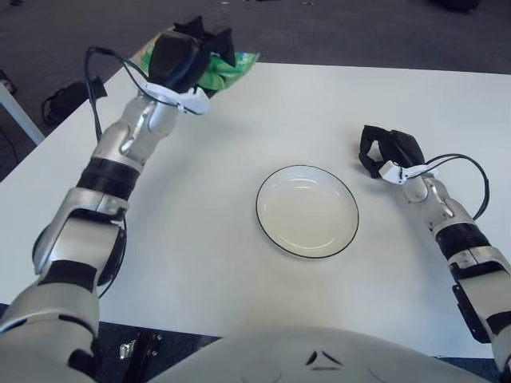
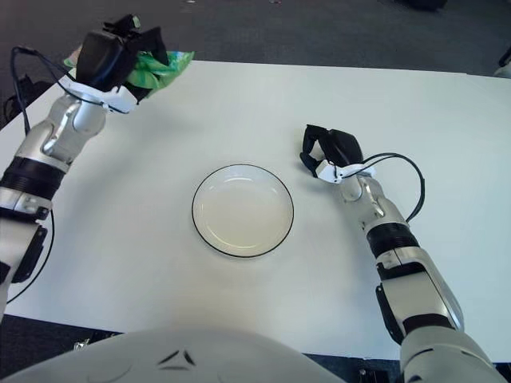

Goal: Put the snack into the plate.

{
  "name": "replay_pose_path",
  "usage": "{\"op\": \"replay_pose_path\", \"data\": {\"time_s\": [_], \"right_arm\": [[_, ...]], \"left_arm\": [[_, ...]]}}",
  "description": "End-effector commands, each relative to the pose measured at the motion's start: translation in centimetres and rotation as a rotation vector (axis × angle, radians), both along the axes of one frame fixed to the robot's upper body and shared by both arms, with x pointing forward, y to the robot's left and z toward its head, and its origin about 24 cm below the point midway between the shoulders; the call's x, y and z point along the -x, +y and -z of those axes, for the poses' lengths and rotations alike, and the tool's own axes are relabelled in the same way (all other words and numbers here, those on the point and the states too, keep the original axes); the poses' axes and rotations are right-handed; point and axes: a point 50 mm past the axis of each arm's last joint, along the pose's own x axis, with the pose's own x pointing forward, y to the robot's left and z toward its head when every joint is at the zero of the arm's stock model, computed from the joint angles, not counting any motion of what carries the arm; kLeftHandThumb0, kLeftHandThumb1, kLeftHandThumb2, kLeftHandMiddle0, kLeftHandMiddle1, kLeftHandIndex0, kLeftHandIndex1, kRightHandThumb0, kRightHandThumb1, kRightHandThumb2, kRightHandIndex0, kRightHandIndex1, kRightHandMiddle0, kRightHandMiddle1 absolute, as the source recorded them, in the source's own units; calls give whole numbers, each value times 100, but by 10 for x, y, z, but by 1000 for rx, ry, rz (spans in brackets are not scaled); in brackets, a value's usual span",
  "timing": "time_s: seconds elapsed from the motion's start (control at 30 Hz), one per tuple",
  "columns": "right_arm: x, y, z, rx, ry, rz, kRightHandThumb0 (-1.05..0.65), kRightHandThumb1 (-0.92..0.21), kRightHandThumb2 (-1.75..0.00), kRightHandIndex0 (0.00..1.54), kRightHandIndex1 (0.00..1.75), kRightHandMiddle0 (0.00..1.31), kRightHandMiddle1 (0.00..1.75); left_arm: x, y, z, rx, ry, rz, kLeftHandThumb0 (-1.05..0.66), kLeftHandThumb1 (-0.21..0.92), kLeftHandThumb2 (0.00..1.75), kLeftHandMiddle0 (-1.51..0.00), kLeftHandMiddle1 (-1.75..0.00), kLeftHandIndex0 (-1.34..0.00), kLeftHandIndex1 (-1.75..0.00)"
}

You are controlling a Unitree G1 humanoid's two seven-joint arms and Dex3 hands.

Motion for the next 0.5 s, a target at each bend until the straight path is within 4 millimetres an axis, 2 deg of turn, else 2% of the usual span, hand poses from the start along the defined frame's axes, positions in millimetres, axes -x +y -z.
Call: {"op": "replay_pose_path", "data": {"time_s": [0.0, 0.3, 0.47], "right_arm": [[24, -4, 52, 89, 245, 21, -52, -23, -142, 123, 175, 68, 175], [24, -4, 52, 103, 250, 15, -51, -25, -139, 122, 175, 67, 175], [23, -3, 52, 109, 260, 10, -51, -26, -139, 122, 175, 66, 175]], "left_arm": [[11, -8, -3, -4, -35, 73, 55, 11, 156, -78, -175, -103, -175], [43, -23, -4, -11, 2, 247, 57, 9, 159, -80, -175, -105, -175], [58, -44, -15, -38, 22, 421, 57, 9, 160, -80, -175, -106, -175]]}}
